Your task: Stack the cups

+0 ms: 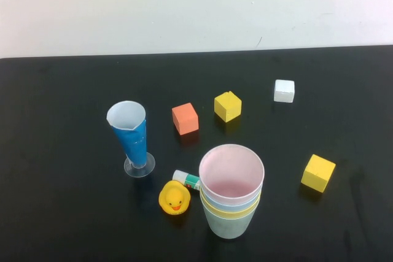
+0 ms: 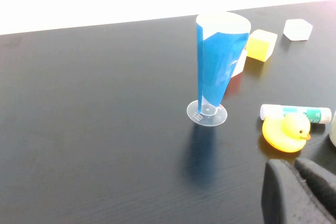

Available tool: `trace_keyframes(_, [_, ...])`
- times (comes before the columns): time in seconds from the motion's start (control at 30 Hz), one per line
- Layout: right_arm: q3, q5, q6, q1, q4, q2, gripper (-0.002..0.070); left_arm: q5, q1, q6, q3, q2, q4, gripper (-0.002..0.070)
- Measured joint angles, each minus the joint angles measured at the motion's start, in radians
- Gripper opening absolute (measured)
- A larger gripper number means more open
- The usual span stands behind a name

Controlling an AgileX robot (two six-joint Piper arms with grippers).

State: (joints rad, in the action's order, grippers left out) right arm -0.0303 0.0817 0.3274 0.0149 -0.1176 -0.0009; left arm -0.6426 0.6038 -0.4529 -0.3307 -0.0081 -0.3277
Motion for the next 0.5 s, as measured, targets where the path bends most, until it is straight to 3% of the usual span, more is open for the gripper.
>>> trace_keyframes(0.17, [0.042, 0.142, -0.131, 0.109, 0.144, -0.011, 0.0063, 0.000, 0.000, 0.002, 0.000, 0.000, 0.000, 0.0000])
trace_keyframes(0.5, [0.057, 0.249, -0.243, 0.041, 0.166, -0.012, 0.0062, 0.000, 0.000, 0.003, 0.000, 0.000, 0.000, 0.0000])
